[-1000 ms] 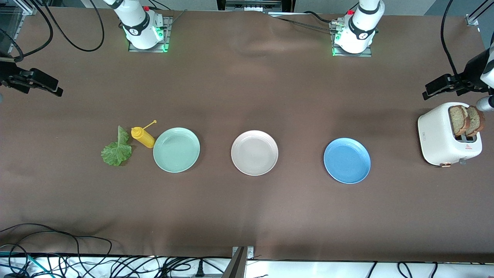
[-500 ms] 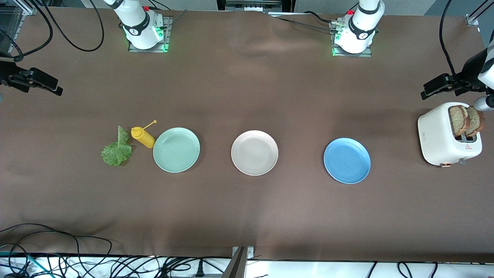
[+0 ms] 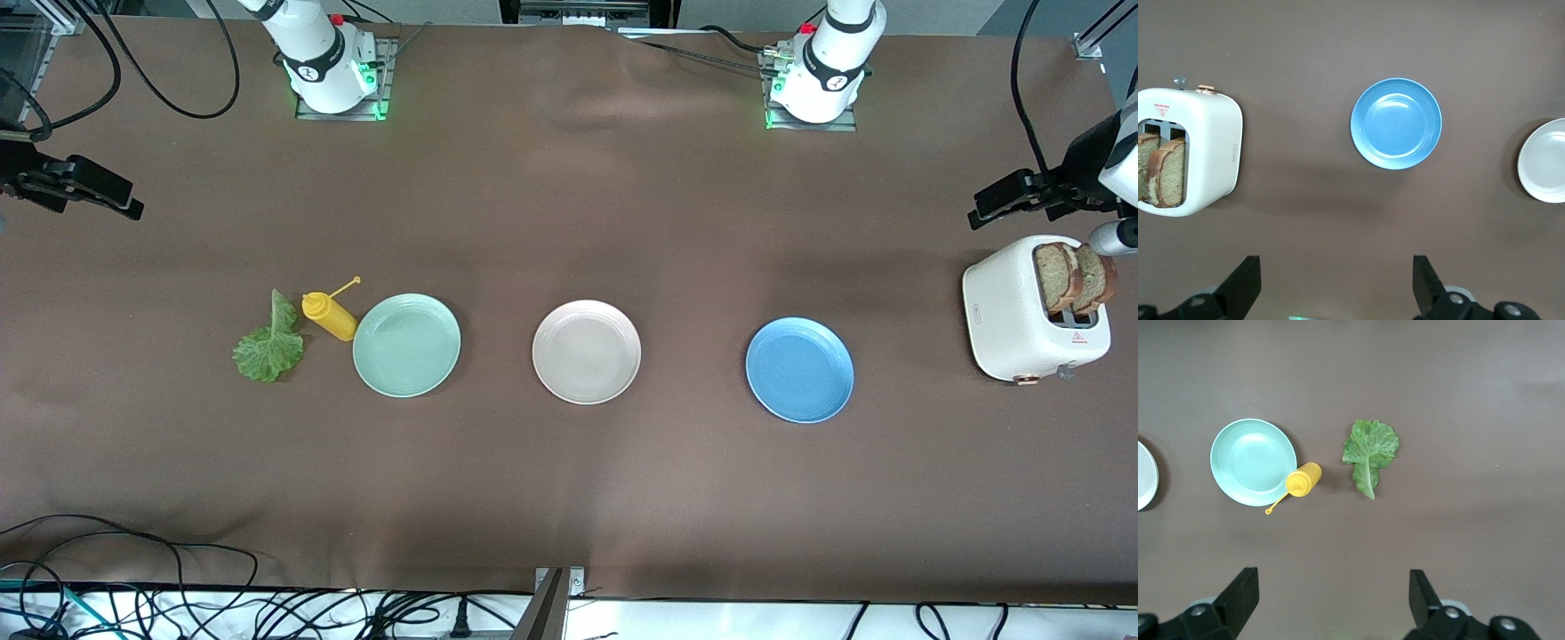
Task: Make sandwich on beige plate with both arms
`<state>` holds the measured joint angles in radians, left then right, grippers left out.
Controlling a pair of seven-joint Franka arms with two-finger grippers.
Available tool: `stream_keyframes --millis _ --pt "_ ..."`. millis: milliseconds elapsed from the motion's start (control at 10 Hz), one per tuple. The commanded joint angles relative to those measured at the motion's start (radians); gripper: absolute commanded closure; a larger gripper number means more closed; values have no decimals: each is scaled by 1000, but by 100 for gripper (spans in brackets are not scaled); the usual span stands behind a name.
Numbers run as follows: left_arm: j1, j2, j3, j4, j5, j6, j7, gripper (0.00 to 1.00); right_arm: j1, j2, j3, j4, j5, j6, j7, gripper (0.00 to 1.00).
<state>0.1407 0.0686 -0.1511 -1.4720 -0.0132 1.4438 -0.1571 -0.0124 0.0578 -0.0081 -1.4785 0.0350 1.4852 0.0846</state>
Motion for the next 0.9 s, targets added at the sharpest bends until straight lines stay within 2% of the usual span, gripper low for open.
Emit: stream_keyframes --millis 0,800 --pt "-4 0 2 13 -14 -5 10 0 -3 -9 0 10 8 -19 0 0" --pt "2 4 4 1 -7 -16 7 0 -3 -9 0 10 6 -19 0 0"
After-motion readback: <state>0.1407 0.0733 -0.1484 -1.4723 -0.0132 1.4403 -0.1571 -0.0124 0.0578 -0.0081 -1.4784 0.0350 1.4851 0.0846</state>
